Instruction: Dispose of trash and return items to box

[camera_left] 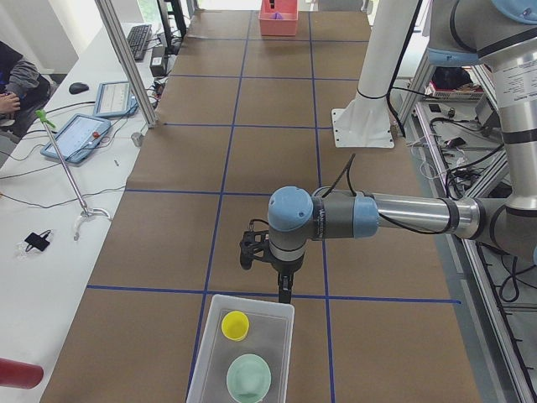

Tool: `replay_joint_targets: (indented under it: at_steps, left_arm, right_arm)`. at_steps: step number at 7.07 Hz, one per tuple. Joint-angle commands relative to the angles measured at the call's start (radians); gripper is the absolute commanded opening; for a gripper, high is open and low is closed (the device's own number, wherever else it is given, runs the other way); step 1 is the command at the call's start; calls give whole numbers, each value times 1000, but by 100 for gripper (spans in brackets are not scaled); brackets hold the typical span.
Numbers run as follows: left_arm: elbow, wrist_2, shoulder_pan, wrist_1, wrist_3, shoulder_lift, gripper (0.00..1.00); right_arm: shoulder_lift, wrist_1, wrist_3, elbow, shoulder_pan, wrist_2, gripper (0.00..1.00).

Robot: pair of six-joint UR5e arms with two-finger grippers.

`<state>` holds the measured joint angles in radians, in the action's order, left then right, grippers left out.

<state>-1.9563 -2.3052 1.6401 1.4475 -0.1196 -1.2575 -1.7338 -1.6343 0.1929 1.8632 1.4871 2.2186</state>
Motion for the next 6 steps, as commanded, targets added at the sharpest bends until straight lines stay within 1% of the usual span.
replay_joint_targets:
  at_steps: [1,6]
  left_arm:
    - [-3,1,1,1,0,10,98]
    - [-3,0,0,2,0,10,98]
  right_arm:
    - [-1,1,-41,2,-1,3,100]
    - [-4,-9,-33,-12,-2,-8,100]
